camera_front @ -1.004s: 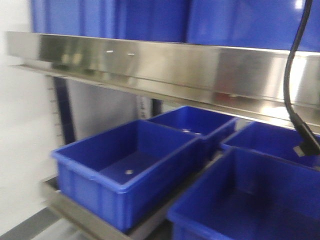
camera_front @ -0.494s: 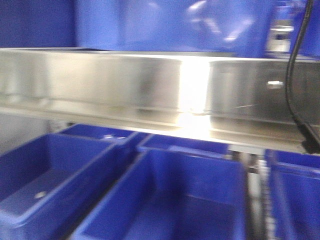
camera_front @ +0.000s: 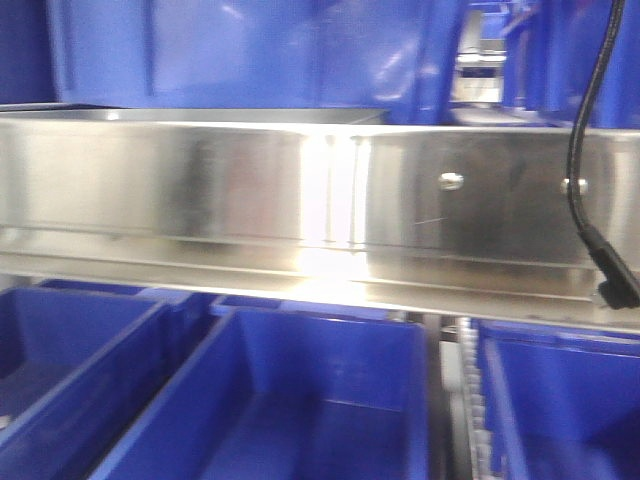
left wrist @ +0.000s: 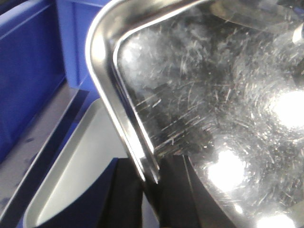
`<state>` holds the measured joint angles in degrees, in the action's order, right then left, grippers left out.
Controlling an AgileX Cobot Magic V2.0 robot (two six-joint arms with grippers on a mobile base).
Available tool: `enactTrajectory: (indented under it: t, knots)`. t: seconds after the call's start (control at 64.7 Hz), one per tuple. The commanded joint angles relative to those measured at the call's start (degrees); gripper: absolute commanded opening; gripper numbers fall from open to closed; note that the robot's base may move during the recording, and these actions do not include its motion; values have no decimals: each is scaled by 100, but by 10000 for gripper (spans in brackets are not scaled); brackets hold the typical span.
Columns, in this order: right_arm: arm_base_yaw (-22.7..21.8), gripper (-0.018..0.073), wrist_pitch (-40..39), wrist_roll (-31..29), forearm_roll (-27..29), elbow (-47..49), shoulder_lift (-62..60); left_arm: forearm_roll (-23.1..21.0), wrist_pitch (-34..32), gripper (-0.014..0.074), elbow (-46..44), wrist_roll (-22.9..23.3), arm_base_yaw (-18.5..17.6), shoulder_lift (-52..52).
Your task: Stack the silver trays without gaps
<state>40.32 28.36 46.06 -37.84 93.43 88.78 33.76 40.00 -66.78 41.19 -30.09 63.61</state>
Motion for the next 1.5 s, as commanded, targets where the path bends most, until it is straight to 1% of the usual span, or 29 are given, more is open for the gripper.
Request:
enactTrajectory:
  t: [0.0, 0.124, 0.726, 0.943, 0.974, 1.035, 1.143, 1.205, 1.483]
  knots:
    - [148, -55, -755, 137, 256, 28, 23, -110, -946, -16, -35, -152, -152, 22]
    - [192, -55, -702, 137, 337, 28, 23, -110, -946, -16, -35, -152, -152, 22]
    - [205, -55, -688, 137, 337, 28, 23, -110, -946, -16, -35, -152, -152, 22]
    - [205, -55, -900, 137, 337, 28, 23, -110, -946, -16, -35, -152, -152, 22]
    - [205, -55, -925, 137, 337, 28, 23, -62, -920, -16, -35, -234, -152, 22]
    - [205, -55, -953, 137, 337, 28, 23, 354, -866, -16, -35, -487, -152, 22]
    - [205, -55, -984, 137, 337, 28, 23, 961, -877, -16, -35, -488, -152, 22]
    - [205, -55, -984, 137, 337, 28, 23, 1057, -899, -16, -35, -488, -152, 22]
    - [205, -55, -917, 137, 337, 28, 23, 1057, -899, -16, -35, -488, -152, 22]
